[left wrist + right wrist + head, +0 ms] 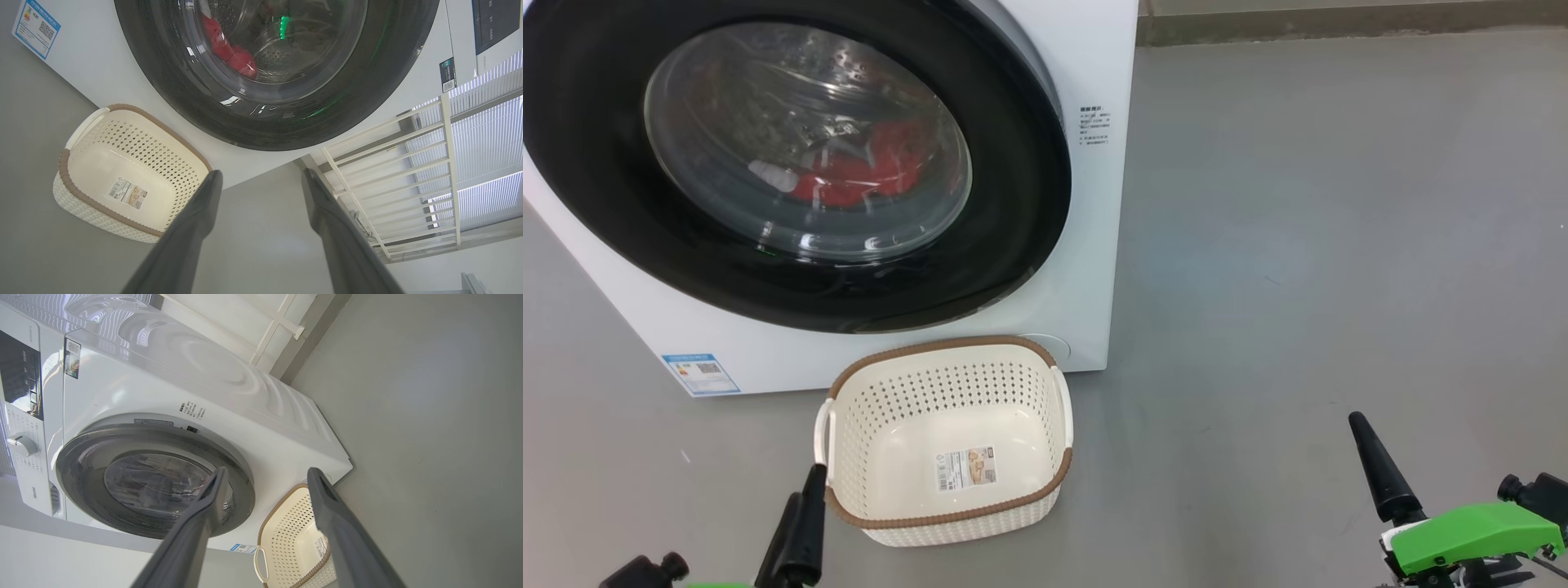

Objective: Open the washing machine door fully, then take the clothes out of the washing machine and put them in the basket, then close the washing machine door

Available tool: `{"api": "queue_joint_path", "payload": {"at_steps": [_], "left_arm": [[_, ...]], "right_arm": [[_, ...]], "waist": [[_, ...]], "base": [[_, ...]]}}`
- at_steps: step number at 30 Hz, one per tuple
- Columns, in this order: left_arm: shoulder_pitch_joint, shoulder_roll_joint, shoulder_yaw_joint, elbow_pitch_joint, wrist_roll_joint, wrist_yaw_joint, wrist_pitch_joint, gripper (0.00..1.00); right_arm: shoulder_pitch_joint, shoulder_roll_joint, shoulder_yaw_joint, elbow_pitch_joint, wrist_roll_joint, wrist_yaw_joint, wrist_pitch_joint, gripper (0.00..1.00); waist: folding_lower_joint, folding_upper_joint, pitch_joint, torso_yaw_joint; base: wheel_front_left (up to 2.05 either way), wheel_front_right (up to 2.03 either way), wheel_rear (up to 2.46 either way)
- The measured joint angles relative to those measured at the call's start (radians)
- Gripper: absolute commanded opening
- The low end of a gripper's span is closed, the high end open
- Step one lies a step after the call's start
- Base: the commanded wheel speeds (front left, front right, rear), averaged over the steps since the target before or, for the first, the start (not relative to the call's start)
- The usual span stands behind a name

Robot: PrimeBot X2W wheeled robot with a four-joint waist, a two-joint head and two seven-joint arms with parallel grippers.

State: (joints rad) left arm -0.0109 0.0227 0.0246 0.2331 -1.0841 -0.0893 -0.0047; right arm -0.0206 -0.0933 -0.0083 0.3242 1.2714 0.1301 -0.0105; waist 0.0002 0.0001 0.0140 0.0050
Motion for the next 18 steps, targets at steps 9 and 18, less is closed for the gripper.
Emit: {"api": "queue_joint_path", "payload": {"at_steps": [9,18], "left_arm": [[0.014,0.002,-0.017,-0.012,0.109,0.020,-0.025,1.00],[0.018,0.011,-0.037,-0.027,0.226,0.046,-0.051,1.00]], "right_arm": [[0.000,-0.013,0.021,0.003,-0.103,0.000,-0.024,1.00],[0.000,-0.028,0.037,0.004,-0.186,0.000,-0.044,1.00]], "waist": [[0.0000,0.0000,-0.001,0.002],[0.0000,0.0000,-0.001,0.003]], "base": [[0.00,0.00,0.00],[0.00,0.00,0.00]]}}
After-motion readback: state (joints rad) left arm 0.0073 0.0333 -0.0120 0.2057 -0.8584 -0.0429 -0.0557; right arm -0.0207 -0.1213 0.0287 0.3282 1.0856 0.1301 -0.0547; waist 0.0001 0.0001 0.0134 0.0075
